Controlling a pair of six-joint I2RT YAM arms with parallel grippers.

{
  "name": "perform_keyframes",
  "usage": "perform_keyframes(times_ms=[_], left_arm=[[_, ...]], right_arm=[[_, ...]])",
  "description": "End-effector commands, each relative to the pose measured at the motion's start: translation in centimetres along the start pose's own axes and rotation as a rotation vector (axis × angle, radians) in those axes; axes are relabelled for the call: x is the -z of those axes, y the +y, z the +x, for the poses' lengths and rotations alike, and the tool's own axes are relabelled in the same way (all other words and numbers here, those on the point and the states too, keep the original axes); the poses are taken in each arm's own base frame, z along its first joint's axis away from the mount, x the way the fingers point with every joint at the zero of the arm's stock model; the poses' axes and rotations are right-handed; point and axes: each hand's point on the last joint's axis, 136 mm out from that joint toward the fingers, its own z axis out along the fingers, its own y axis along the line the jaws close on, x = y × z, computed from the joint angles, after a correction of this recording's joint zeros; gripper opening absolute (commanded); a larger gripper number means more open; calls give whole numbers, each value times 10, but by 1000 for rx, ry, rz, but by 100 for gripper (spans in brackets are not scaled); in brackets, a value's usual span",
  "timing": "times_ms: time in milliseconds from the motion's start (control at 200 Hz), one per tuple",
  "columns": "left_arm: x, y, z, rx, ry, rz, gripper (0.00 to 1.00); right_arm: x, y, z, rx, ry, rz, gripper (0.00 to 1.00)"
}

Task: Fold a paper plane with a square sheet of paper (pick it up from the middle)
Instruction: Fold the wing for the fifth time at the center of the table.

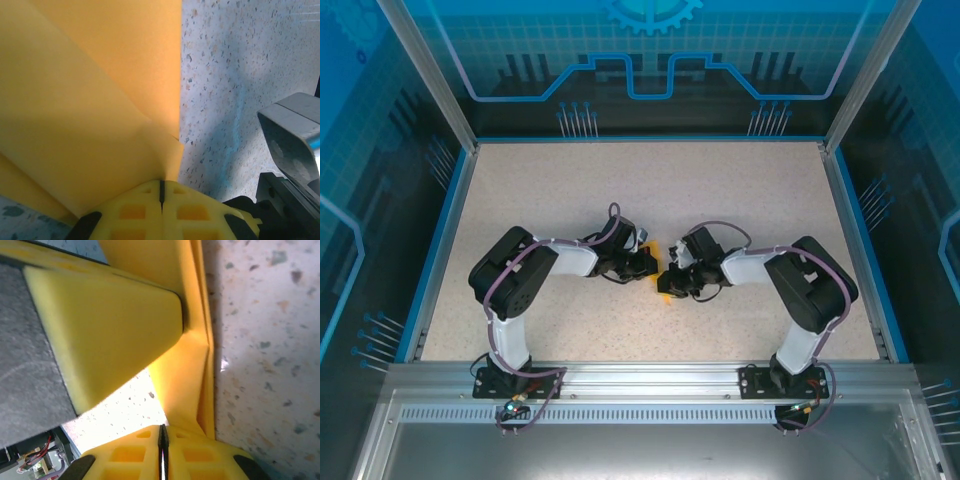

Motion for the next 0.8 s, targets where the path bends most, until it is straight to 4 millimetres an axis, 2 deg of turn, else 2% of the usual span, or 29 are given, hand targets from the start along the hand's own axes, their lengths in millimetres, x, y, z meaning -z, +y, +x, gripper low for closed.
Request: perform_keyframes(times_ms=[0,90,170,345,440,670,795], left_arm=[[-7,28,13,27,51,-90,0],[-7,28,13,27,51,-88,0],[-6,26,13,28,49,-85,0],[-7,25,12,30,50,-81,0],[-7,24,12,32,50,-78,0],[-7,21,11,29,54,-71,0],[-7,19,9,29,53,-66,0]], right_arm=[[3,-36,27,-75,53,78,12],[5,-37,35,-82,67,65,11],[9,-28,34,-74,48,30,12],[19,11,10,-25,-14,-79,13],[21,24,-2,-8,-36,-101,13],[7,25,-21,-24,-48,-99,15],[-2,3,-21,-57,-41,-24,13]])
